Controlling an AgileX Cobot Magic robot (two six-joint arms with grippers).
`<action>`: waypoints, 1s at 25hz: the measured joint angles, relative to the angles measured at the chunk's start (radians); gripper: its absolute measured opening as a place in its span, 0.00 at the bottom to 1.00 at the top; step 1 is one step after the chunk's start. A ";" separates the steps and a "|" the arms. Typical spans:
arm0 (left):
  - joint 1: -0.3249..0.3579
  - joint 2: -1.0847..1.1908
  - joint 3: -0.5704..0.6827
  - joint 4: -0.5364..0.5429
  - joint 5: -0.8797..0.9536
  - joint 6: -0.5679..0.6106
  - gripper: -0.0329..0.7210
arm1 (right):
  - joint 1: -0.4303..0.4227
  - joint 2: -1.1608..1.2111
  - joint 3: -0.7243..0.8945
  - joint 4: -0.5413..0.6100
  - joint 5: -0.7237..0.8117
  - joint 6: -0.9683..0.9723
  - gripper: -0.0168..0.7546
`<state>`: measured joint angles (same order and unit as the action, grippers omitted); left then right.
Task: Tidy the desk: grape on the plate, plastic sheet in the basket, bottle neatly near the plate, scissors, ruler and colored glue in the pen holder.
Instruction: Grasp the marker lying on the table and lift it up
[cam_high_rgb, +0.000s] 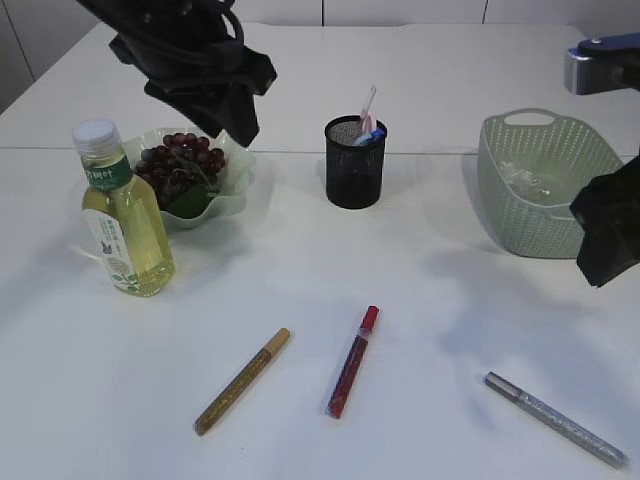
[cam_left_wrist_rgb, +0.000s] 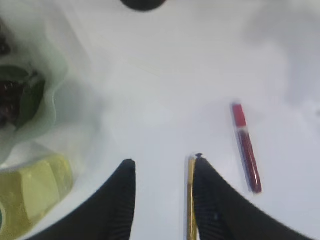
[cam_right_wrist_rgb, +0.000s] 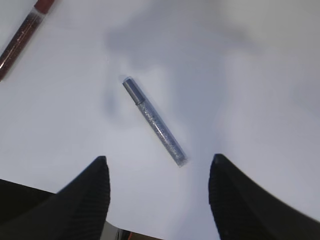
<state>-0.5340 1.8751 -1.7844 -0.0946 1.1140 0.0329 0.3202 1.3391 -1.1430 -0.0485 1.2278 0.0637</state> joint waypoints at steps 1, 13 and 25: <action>0.000 0.000 0.000 -0.002 0.041 0.000 0.42 | 0.000 0.006 0.000 0.007 0.000 -0.008 0.66; 0.000 0.000 0.002 -0.067 0.122 0.000 0.42 | 0.000 0.188 0.000 0.073 -0.002 -0.142 0.66; -0.054 -0.067 0.162 -0.081 0.122 -0.014 0.41 | 0.000 0.260 0.098 0.106 -0.075 -0.342 0.66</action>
<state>-0.5877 1.8080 -1.6223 -0.1758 1.2362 0.0192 0.3202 1.5988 -1.0449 0.0579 1.1529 -0.2780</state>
